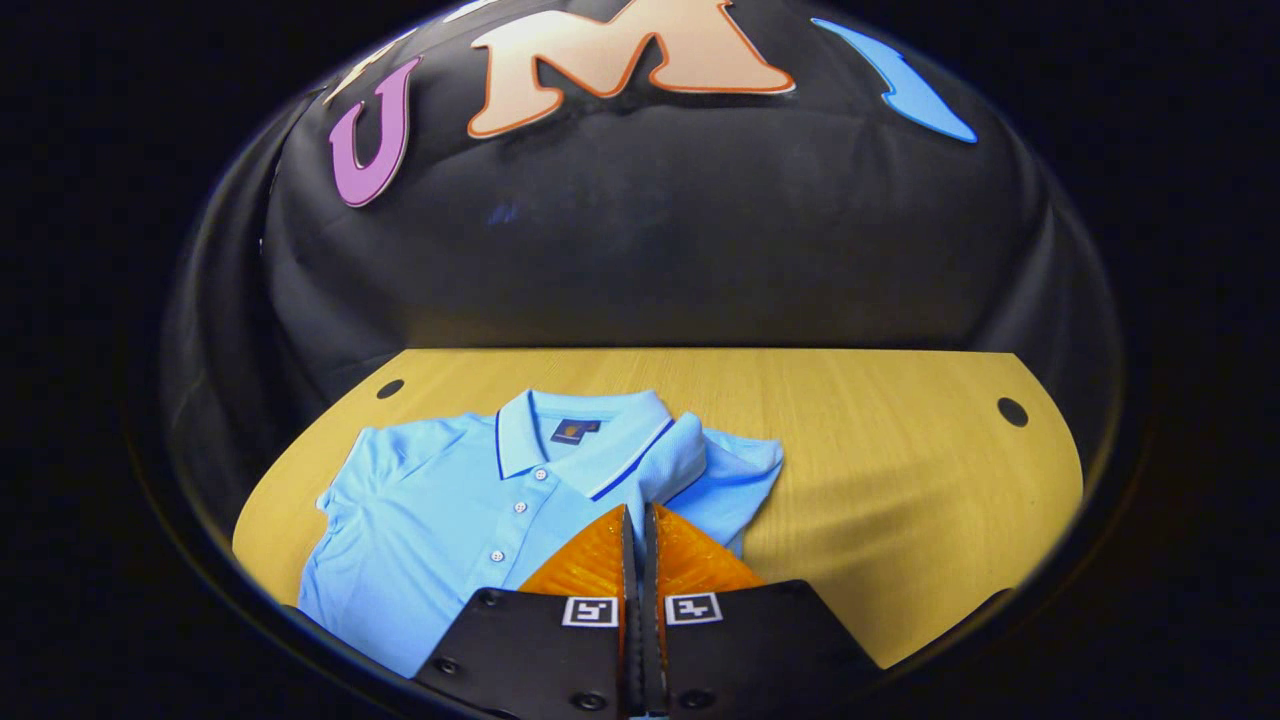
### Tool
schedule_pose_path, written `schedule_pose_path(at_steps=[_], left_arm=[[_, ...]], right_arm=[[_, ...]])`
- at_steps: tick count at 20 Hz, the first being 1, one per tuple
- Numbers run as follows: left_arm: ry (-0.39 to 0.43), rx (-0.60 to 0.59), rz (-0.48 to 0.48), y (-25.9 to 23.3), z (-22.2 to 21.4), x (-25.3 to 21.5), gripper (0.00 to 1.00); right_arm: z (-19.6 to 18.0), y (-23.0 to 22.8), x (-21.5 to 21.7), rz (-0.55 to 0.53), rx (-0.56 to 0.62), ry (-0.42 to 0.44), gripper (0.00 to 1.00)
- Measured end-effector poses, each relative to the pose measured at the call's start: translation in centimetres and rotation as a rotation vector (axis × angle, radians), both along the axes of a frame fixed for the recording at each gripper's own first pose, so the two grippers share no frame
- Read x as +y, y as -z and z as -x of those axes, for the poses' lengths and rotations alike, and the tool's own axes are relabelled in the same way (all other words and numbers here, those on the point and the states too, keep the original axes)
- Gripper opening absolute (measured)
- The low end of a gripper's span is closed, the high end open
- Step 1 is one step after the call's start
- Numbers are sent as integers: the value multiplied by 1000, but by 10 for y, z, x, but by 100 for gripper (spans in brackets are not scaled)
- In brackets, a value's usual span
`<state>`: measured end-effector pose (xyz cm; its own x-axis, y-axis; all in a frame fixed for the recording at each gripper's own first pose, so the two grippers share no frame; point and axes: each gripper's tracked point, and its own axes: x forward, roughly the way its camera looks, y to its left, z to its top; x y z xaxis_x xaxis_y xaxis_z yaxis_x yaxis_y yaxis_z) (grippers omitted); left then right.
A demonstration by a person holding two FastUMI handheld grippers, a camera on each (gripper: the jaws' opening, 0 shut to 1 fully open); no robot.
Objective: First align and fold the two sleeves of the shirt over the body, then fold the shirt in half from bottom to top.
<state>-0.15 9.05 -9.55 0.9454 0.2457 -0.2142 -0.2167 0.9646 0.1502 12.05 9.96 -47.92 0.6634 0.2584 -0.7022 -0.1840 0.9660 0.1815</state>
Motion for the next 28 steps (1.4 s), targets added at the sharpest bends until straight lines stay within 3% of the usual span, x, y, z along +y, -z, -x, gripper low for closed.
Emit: schedule_pose_path(at_steps=[4, 6, 9, 13, 19, 25, 28], left_arm=[[-2, 32, 22, 16, 3, 29, 96], [6, 42, 36, 25, 2, 40, 96], [53, 69, 51, 45, -7, 52, 96], [121, 120, 100, 85, -31, 61, 97], [286, 252, 205, 165, -73, 54, 96], [334, 372, 240, 238, -100, 58, 95], [340, 427, 242, 268, -109, 59, 96]], right_arm=[[8, 17, 15, 58, 44, -11, 3], [11, 13, 21, 55, 55, -11, 19], [11, -13, 17, 69, 12, -9, 100], [29, -54, 9, 67, -32, 21, 96], [94, -82, -33, 113, 10, 122, 99], [146, -83, -83, 187, 90, 264, 95], [163, -82, -91, 201, 113, 304, 98]])
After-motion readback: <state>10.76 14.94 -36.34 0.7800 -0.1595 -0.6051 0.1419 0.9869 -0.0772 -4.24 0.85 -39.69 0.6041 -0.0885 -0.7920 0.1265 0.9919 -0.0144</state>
